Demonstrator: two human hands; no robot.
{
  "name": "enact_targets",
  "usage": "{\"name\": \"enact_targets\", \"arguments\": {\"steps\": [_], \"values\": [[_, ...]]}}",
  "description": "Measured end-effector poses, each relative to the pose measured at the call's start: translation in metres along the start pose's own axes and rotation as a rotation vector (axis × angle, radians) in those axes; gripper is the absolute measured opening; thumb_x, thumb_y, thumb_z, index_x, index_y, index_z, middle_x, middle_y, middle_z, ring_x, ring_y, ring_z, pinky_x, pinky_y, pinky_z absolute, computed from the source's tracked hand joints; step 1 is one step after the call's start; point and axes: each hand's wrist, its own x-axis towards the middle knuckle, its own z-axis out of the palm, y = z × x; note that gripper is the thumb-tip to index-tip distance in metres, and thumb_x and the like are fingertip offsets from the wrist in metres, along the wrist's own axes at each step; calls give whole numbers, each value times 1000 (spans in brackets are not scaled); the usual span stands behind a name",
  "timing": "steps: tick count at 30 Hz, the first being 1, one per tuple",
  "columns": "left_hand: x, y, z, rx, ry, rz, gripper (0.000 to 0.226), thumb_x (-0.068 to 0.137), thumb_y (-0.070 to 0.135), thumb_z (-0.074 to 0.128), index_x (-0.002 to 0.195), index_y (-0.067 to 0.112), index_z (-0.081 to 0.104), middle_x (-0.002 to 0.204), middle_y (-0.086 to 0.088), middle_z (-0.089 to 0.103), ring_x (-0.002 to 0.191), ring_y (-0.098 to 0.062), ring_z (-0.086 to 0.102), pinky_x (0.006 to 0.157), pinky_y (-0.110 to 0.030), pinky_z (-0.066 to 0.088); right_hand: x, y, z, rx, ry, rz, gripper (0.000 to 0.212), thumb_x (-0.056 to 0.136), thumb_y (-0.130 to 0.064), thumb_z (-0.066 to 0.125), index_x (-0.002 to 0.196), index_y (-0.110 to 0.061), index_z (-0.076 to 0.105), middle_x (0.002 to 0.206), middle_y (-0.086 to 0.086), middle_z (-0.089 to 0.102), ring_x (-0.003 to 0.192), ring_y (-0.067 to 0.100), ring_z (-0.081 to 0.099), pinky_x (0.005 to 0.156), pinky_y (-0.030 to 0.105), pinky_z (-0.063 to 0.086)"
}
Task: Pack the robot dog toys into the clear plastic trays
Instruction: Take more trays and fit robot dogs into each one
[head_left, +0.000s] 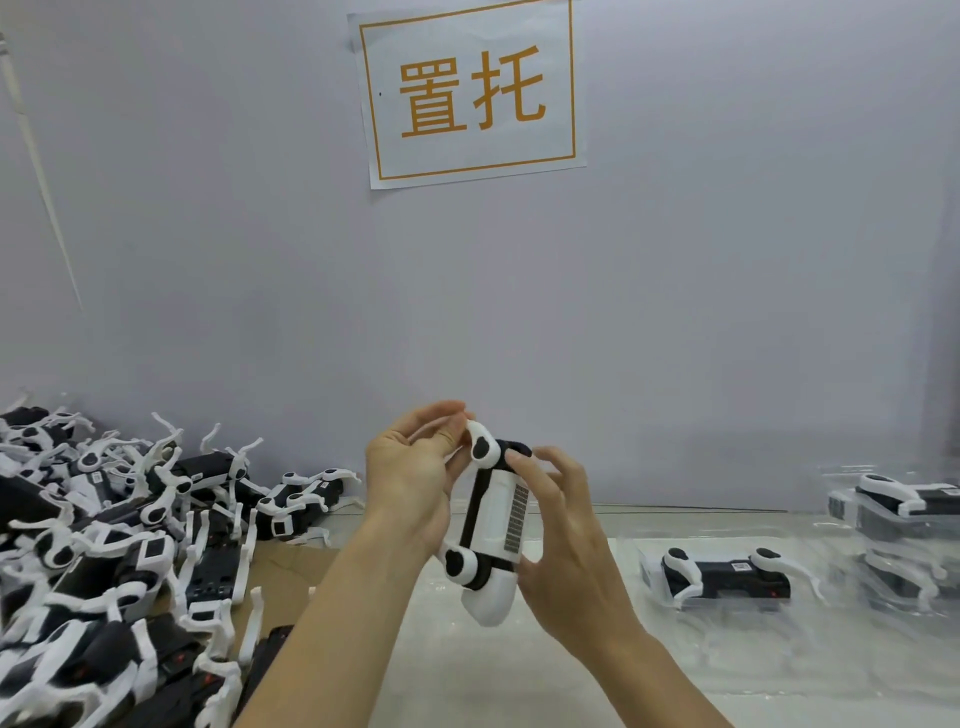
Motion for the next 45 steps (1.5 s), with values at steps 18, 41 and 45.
{"name": "enact_targets", "arguments": {"steps": [18,41,45], "values": [[-5,-2,1,738,-301,341,17,95,26,62,83,29,74,91,16,74,94,1,66,86,-27,50,3,2,-5,-350,-84,151,71,62,-16,86,124,-25,53,104,0,54,84,23,56,69,34,48],[7,-7,-24,806,-89,-49,50,100,45,37,84,7,66,81,-21,70,59,-33,69,49,-35,57,13,-8,-4,-191,-47,159,37,85,-35,74,119,-31,58,100,-9,58,86,16,55,69,29,48],[10,-8,-25,1018,-192,178,36,96,53,49,79,31,71,78,6,71,64,-13,67,58,-22,49,14,0,-6,-43,-139,335,32,91,-30,67,122,-31,60,94,-12,61,85,11,54,69,27,44]]}}
